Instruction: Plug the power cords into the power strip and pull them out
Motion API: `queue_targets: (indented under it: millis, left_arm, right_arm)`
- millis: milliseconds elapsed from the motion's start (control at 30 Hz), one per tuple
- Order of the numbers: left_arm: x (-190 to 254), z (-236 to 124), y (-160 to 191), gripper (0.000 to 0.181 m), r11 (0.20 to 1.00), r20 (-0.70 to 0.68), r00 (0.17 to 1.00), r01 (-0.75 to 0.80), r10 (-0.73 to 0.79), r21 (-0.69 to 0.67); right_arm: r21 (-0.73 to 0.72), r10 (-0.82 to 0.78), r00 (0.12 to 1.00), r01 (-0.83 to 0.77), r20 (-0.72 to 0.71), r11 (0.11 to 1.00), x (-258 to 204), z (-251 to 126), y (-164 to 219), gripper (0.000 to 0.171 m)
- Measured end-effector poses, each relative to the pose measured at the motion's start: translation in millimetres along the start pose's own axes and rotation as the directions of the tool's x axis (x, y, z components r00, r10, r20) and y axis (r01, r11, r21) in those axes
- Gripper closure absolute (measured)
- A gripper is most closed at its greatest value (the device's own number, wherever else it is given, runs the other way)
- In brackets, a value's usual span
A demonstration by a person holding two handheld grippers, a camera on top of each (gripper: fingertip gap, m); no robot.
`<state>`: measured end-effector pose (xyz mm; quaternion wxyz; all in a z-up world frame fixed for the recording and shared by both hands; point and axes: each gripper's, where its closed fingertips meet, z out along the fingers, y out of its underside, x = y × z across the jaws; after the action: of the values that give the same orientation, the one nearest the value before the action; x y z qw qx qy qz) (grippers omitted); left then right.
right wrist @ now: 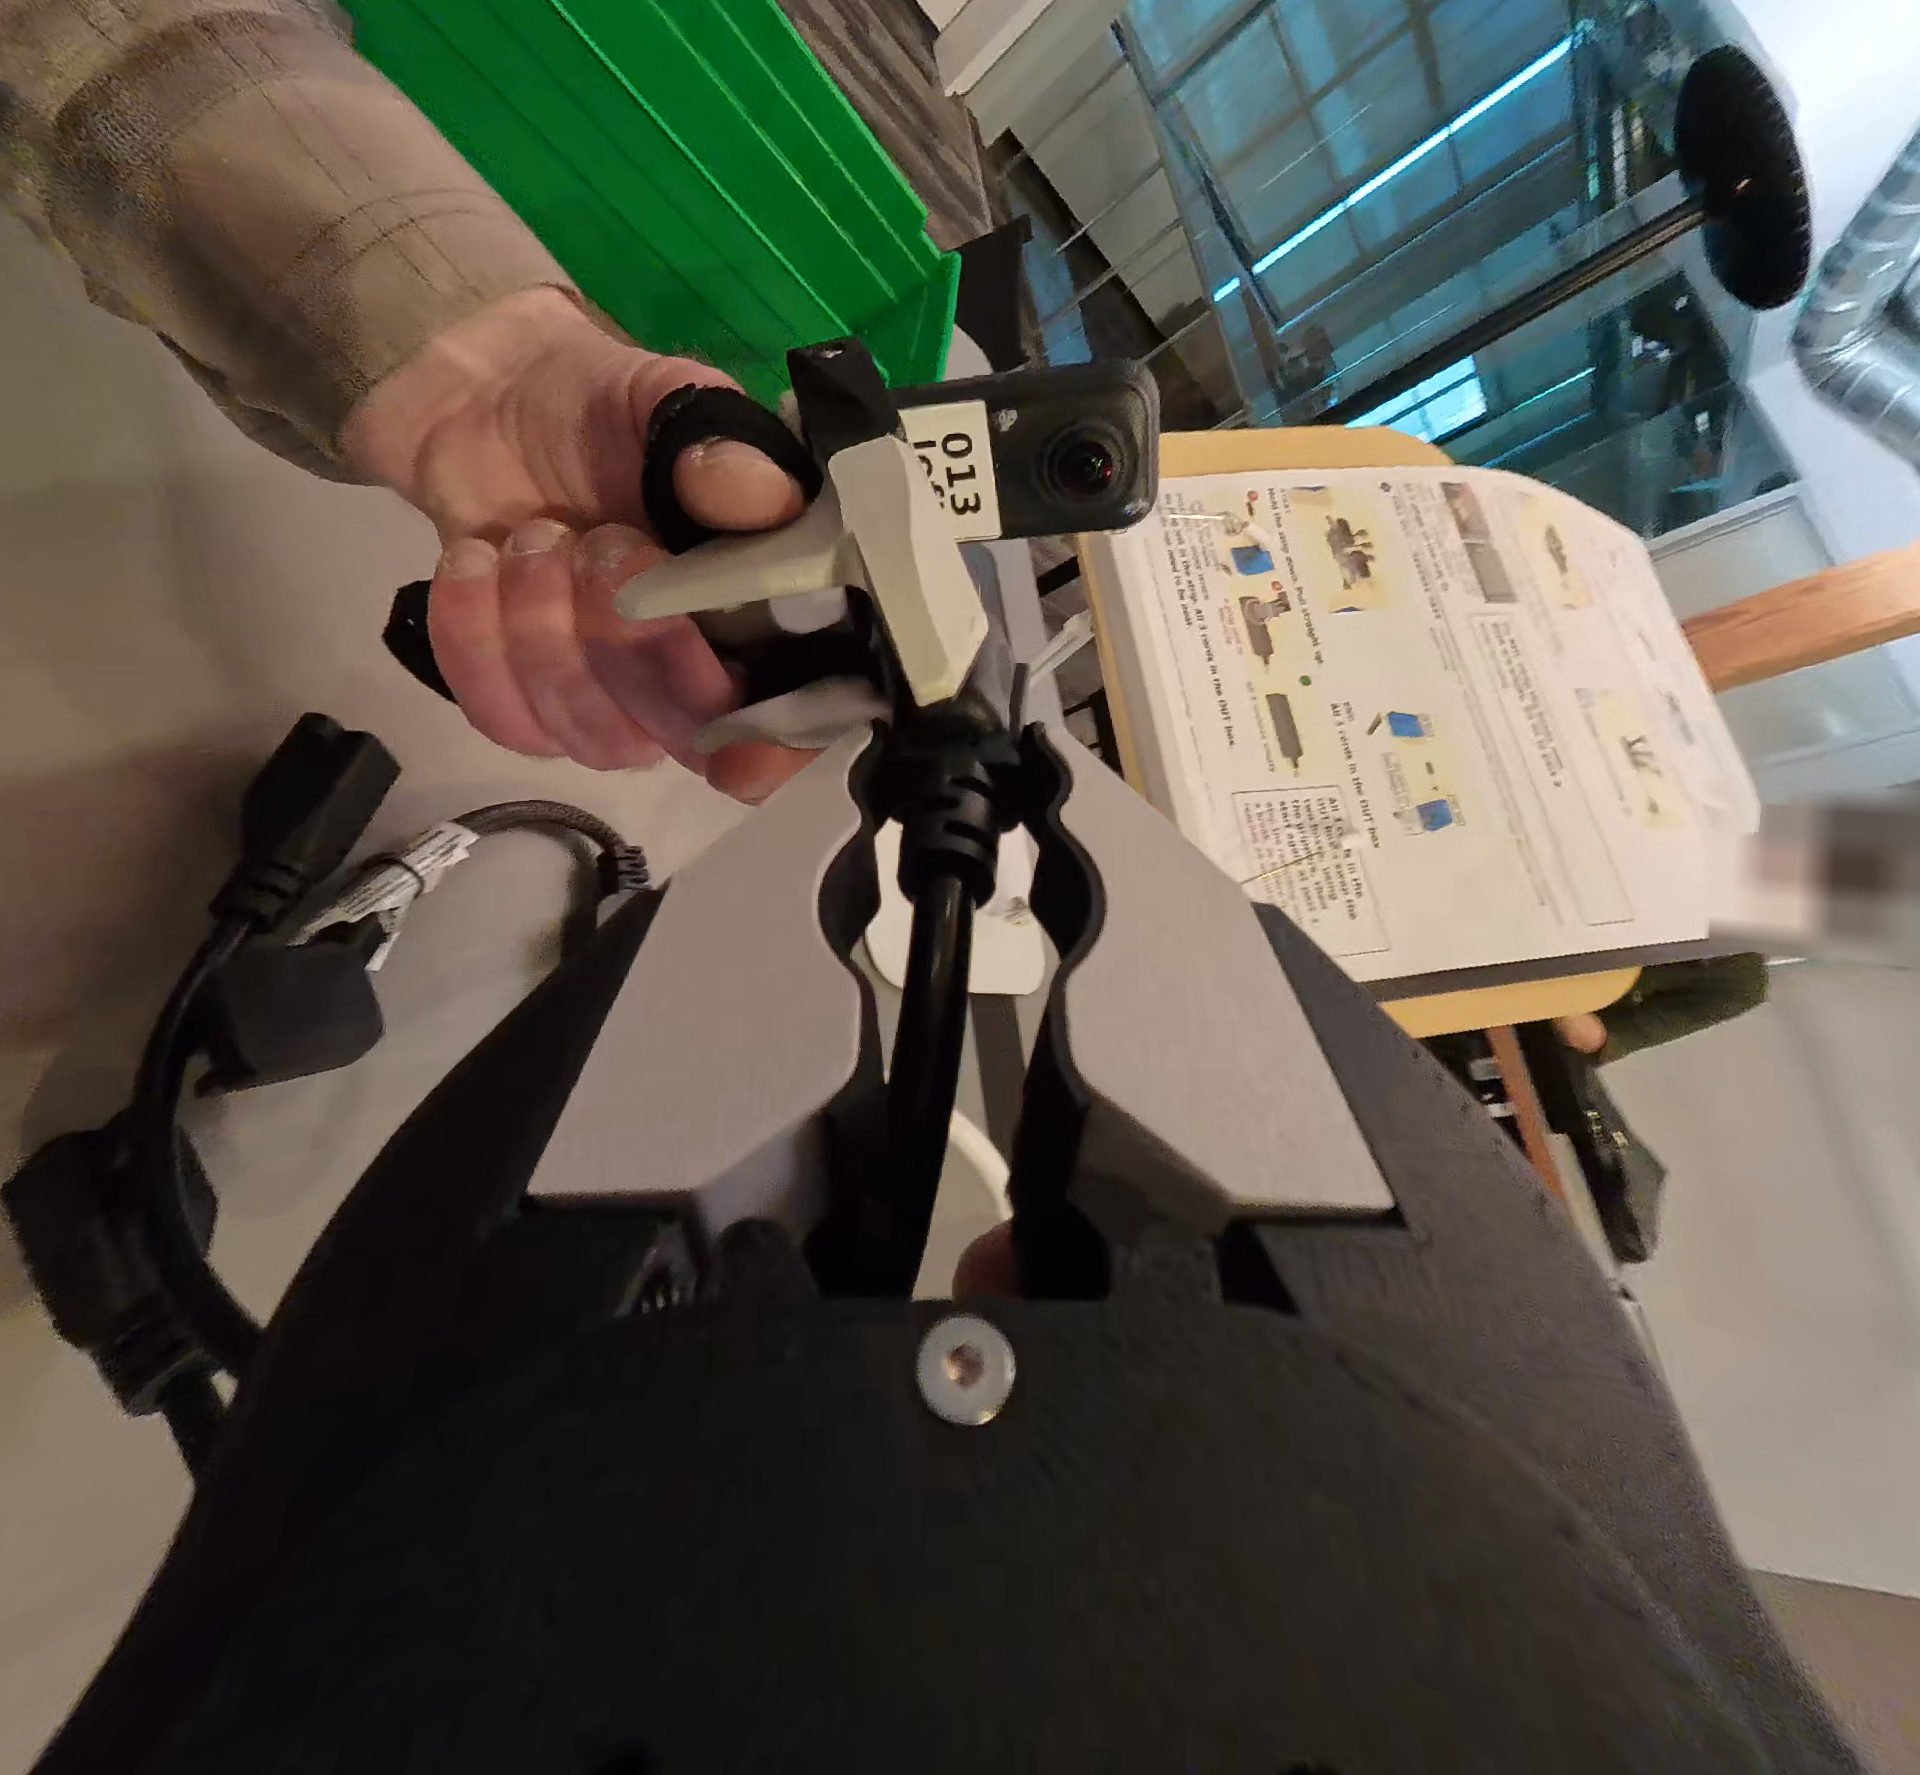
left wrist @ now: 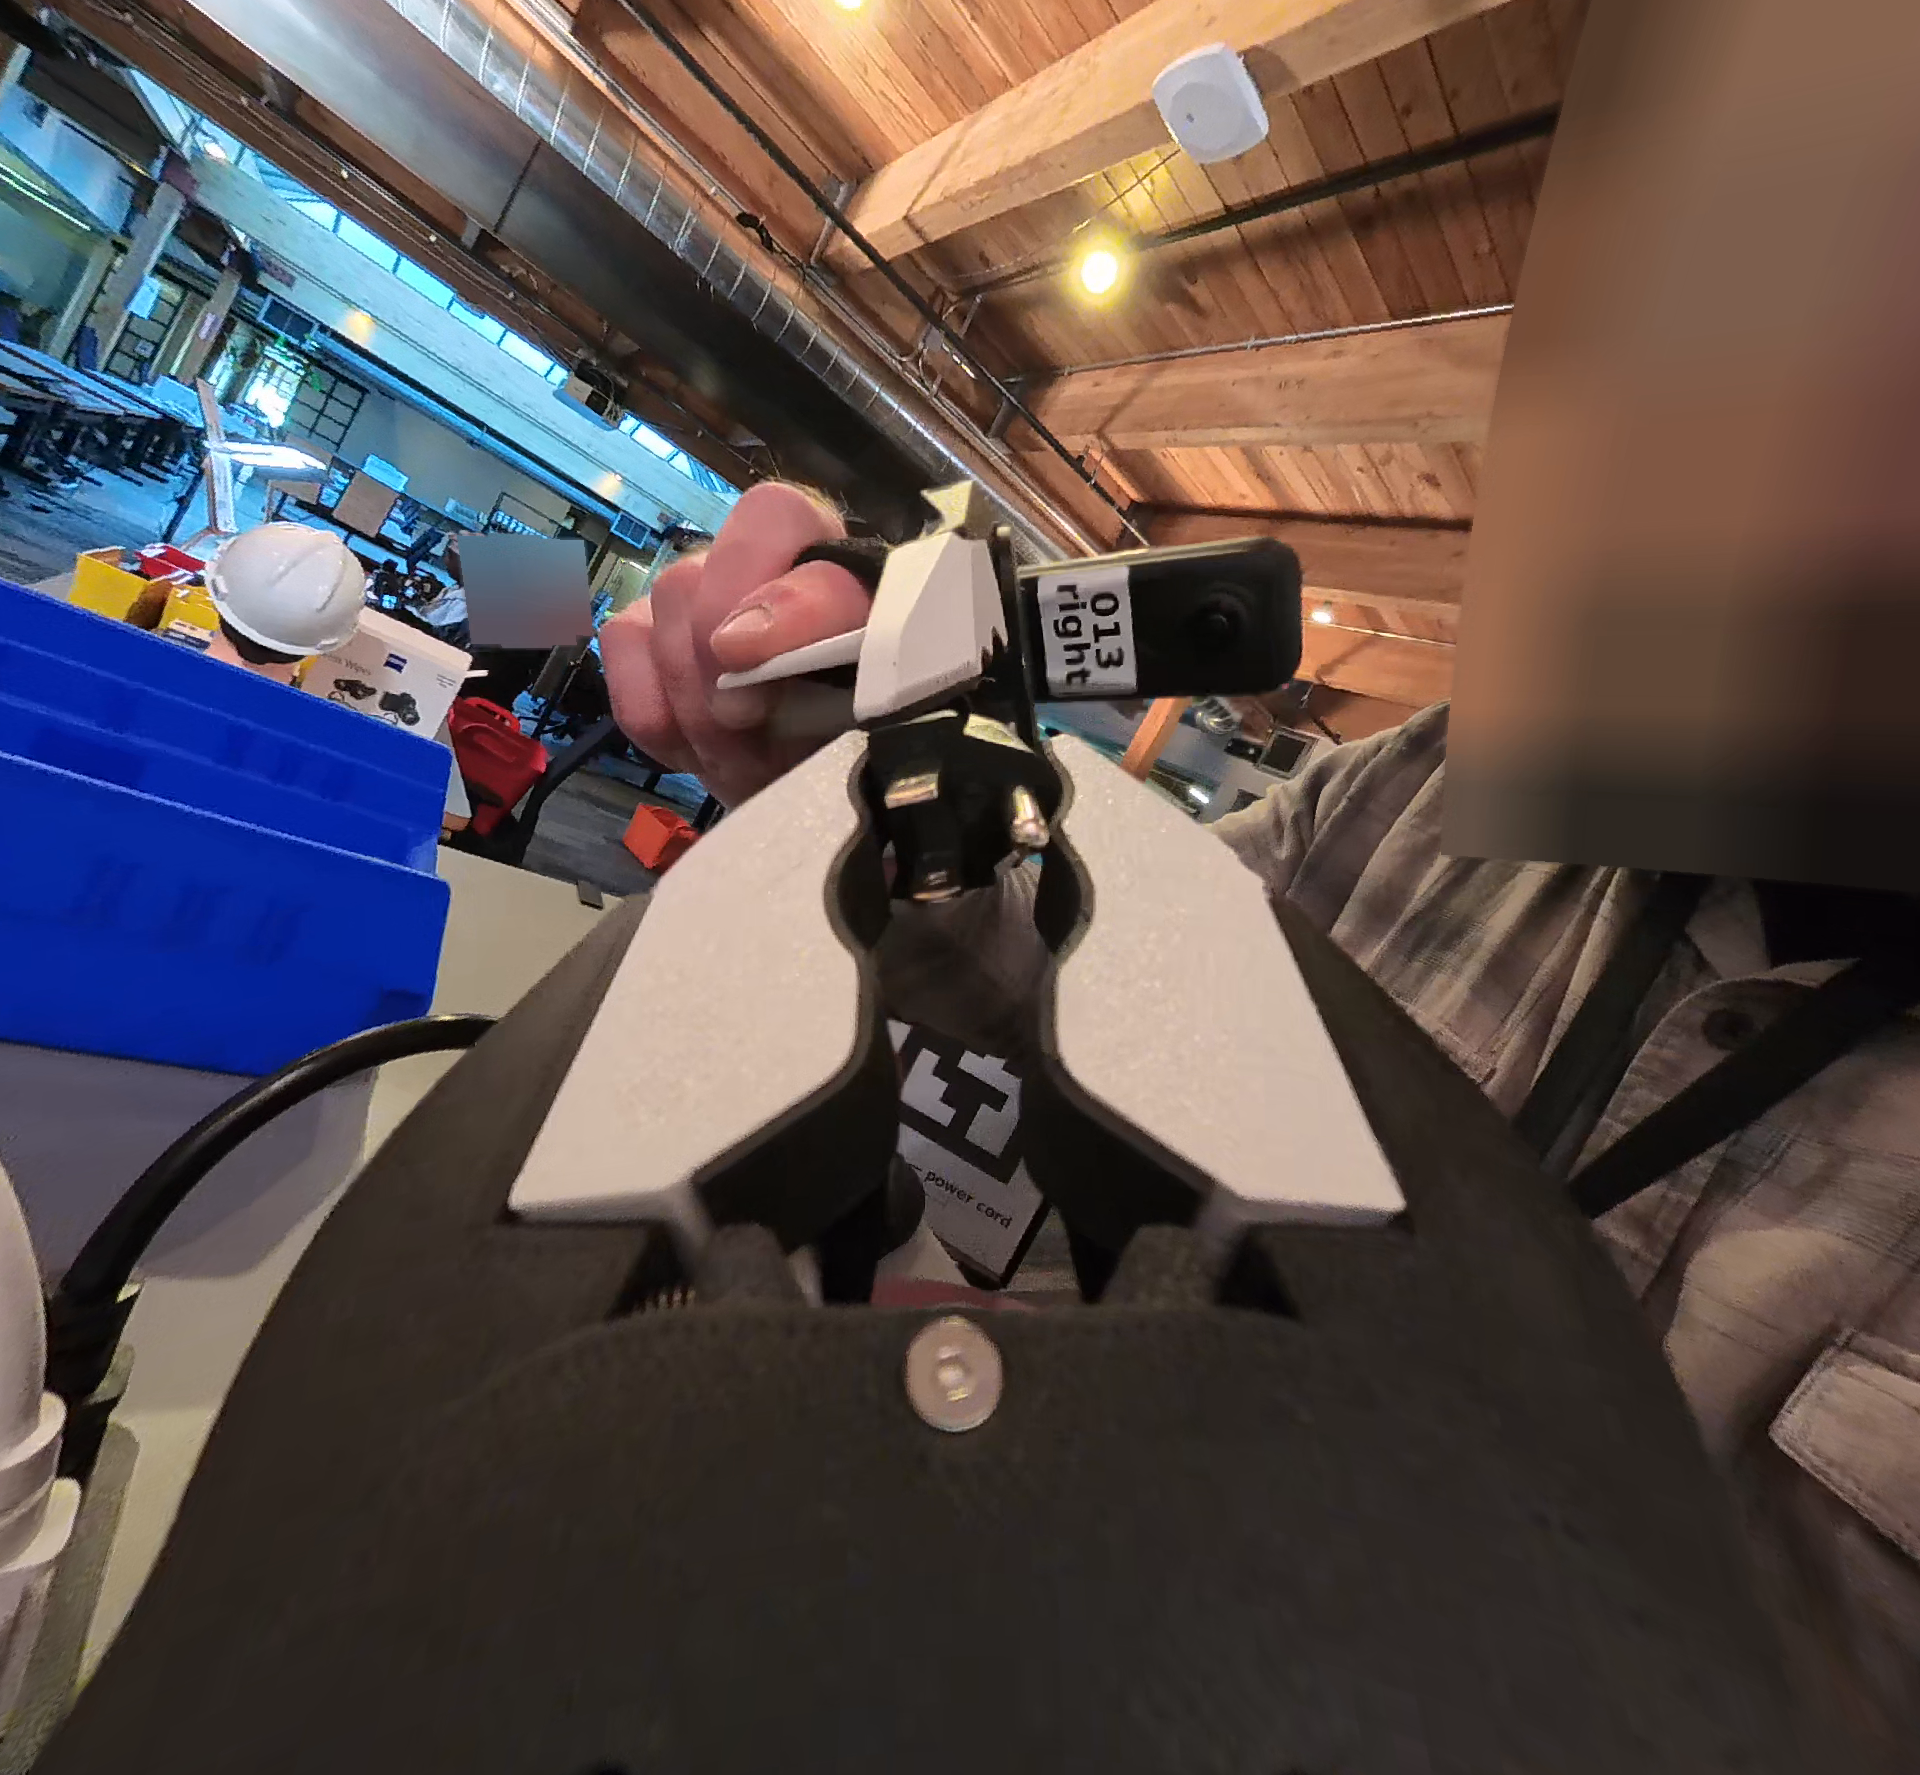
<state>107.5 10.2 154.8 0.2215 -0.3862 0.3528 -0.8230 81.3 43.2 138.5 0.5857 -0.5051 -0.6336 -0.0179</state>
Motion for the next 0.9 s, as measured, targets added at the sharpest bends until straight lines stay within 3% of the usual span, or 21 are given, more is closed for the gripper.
queue_targets:
  millis: [133,233,367,500,567,700,767,833,900]
  left_arm:
    - [-7.5,-4.1,1.4,0.158,0.994,0.077,0.994,-0.076,0.082,-0.075]
    - [-16.7,-19.0,-7.6,0.146,0.966,0.194,0.954,-0.198,0.229,-0.166]
    - [-42.3,-50.7,-3.9,0.128,0.813,0.335,0.779,-0.353,0.53,-0.464]
    - [-83.4,-97.0,26.2,0.119,0.605,0.331,0.636,-0.276,0.698,-0.746]
    - [-97.4,-112.2,46.0,0.116,0.518,0.286,0.619,-0.232,0.731,-0.823]
    - [-114.2,-118.6,77.8,0.125,0.444,0.241,0.639,-0.178,0.731,-0.878]
    - [-126.7,-132.7,92.1,0.13,0.348,0.211,0.614,-0.11,0.761,-0.931]
    - [-135.8,-141.8,101.9,0.143,0.314,0.214,0.609,-0.06,0.763,-0.947]
    - [-143.0,-145.4,105.2,0.141,0.313,0.224,0.598,-0.047,0.77,-0.948]
  right_arm:
    - [-0.001,0.099,0.995,-0.099,0.022,0.995,9.5,-3.8,4.5,0.149]
    - [0.012,0.188,0.981,-0.189,0.039,0.982,27.0,-15.8,7.0,0.149]
    - [-0.048,0.209,0.973,-0.205,0.103,0.978,31.7,-22.4,14.1,0.149]
    - [-0.109,0.221,0.965,-0.206,0.142,0.972,36.7,-27.9,21.7,0.148]
    - [-0.131,0.221,0.964,-0.203,0.148,0.97,38.7,-30.0,24.9,0.149]
    - [-0.192,0.218,0.959,-0.183,0.181,0.964,31.3,-30.1,35.2,0.148]
    - [-0.2,0.225,0.955,-0.186,0.194,0.962,26.0,-29.8,36.7,0.149]
    - [-0.212,0.228,0.952,-0.184,0.205,0.96,21.2,-29.7,38.9,0.149]
    - [-0.223,0.234,0.95,-0.187,0.208,0.957,19.5,-29.4,41.4,0.149]
